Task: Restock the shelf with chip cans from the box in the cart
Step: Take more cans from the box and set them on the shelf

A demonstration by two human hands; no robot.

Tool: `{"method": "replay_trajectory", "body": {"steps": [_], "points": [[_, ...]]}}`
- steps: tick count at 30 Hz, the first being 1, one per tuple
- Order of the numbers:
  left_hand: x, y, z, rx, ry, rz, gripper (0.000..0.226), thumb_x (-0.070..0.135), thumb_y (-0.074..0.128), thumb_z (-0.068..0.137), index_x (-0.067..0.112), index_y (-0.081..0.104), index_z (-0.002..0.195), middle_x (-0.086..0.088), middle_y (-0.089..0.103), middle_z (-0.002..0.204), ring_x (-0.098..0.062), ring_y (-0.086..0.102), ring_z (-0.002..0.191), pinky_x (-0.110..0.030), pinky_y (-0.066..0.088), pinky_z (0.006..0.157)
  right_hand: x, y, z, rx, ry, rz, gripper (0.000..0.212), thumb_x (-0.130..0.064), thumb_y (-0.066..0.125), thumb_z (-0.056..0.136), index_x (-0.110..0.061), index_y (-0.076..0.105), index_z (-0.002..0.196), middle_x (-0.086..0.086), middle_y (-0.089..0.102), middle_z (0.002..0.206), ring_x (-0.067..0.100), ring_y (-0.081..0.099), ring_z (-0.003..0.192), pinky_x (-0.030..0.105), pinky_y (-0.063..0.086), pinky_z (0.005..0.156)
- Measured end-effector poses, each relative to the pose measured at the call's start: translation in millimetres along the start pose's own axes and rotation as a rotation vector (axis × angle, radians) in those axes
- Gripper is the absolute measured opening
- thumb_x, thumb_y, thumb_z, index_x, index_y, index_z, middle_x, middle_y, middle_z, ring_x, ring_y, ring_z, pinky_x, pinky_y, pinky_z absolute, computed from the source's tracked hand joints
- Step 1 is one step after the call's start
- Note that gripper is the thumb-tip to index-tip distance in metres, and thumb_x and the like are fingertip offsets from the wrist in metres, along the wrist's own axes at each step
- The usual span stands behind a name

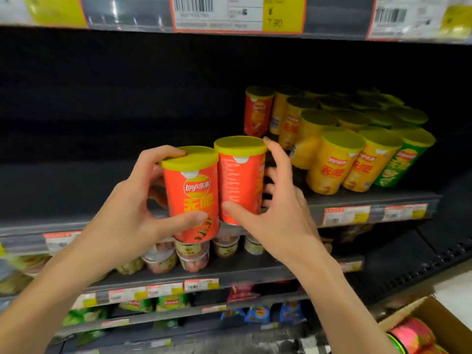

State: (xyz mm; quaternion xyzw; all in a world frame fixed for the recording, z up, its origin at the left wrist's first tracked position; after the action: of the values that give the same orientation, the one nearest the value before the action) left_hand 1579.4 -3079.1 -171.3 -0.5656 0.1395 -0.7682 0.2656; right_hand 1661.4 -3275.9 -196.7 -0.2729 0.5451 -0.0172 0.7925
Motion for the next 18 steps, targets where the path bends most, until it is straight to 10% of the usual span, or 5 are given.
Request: {"method": "replay_trajectory", "body": {"steps": [18], "points": [[-24, 13, 30, 0.112, 0.034, 0.165, 0.076, 0.049, 0.078, 0.064, 0.064, 0.025, 0.116, 0.022, 0.055, 0.106, 0.007, 0.060, 0.091, -0.005, 0.047, 0.065, 27, 17, 33, 0.171, -0.073, -0.001, 0.098, -0.031, 0.086, 0.073, -0.053, 0.015, 0.136, -0.008, 0.050, 0.141, 0.008, 0.056, 0.120, 0.040, 0.055, 0.096]]}}
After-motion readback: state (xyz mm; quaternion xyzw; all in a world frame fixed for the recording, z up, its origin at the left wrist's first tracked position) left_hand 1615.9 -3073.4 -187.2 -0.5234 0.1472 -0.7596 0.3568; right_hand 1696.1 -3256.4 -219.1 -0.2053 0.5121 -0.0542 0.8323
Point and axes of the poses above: each hand's wrist, its own z-axis towards the middle knuckle, its own y-axis out of the palm, x = y × z, the point moved 4 cm from there along z, towards the middle knuckle
